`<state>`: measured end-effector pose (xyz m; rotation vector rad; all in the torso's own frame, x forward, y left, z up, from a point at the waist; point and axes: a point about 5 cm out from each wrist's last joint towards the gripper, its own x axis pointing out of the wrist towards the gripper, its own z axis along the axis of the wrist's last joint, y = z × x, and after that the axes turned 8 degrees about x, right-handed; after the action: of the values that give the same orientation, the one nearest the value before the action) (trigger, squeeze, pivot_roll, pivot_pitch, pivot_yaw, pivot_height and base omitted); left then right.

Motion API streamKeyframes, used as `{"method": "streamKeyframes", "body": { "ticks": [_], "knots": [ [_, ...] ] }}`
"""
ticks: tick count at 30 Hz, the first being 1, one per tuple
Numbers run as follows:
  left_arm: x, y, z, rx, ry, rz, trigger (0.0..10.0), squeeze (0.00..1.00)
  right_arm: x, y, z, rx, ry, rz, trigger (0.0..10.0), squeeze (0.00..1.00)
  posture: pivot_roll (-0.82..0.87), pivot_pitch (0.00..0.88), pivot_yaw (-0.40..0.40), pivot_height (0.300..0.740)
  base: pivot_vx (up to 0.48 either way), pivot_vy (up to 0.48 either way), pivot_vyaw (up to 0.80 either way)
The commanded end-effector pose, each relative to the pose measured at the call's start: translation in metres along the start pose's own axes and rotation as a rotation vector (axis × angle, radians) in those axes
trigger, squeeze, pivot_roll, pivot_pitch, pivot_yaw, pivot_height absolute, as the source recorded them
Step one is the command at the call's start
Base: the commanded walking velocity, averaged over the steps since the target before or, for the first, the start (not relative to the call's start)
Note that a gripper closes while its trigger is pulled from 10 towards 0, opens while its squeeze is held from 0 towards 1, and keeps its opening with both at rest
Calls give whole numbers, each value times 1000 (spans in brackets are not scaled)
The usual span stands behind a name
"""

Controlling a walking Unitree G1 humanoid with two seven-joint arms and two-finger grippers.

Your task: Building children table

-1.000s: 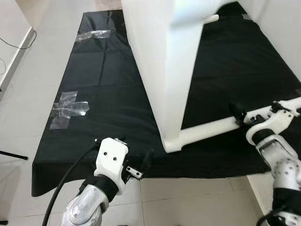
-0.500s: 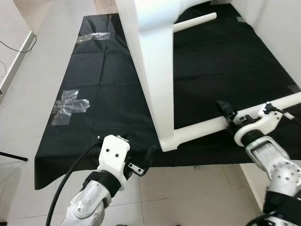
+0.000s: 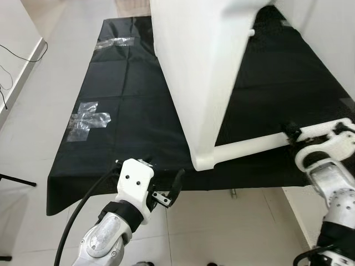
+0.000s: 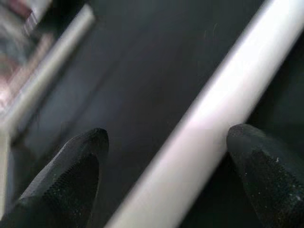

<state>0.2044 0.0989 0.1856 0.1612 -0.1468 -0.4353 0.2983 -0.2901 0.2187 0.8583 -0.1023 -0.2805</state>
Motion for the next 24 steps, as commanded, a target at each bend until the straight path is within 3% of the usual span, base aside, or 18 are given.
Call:
{"method": "streamKeyframes", "body": {
  "ticks": [1, 6, 8, 11, 12, 13, 14, 15, 16, 21, 24],
  "knots": [
    [-1, -1, -5, -5, 17, -4, 10000, 0, -5, 15, 23, -13, -105, 54, 10000, 0, 116, 190, -6, 740, 0, 0, 0],
    [-1, -1, -4, -5, 14, -6, 10000, 0, -5, 18, 37, -59, -175, 20, 10000, 0, 117, 186, -6, 740, 0, 0, 0],
    [1, 0, -4, -4, 10, -4, 10000, 0, -5, 21, 42, -126, -207, 0, 10000, 0, 115, 185, -5, 740, 0, 0, 0],
    [1, 0, -4, -4, 10, -4, 10000, 0, -6, 25, 37, -158, -188, 30, 10000, 0, 112, 184, -5, 740, 0, 0, 0],
    [2, 0, -4, -4, 10, -4, 10000, 0, -6, 29, 32, -193, -164, 56, 10000, 0, 110, 182, -5, 740, 0, 0, 0],
    [3, 0, -5, -3, 10, -4, 10000, 0, -8, 37, 22, -288, -134, 118, 10000, 0, 107, 179, -7, 740, 0, 0, 0],
    [3, 0, -5, -3, 10, -4, 10000, 0, -8, 37, 22, -288, -134, 118, 10000, 0, 107, 179, -7, 740, 0, 0, 0],
    [6, 1, -5, 1, 5, -4, 10000, 0, -18, 57, -10, -561, -41, 316, 10000, 0, 102, 171, -6, 740, 0, 0, 0],
    [8, 2, -6, 3, 3, -8, 10000, 0, -21, 61, -23, -645, -5, 379, 10000, 0, 101, 162, -7, 740, 0, 0, 0],
    [13, -6, -6, 1, -5, -85, 10000, 0, -23, 60, -41, -686, 43, 399, 10000, 0, 98, 151, -8, 740, 0, 0, 0],
    [12, -16, -10, 24, 6, -177, 10000, 0, -23, 60, -66, -729, 83, 392, 10000, 0, 97, 133, -9, 740, 0, 0, 0]
  ]
}}
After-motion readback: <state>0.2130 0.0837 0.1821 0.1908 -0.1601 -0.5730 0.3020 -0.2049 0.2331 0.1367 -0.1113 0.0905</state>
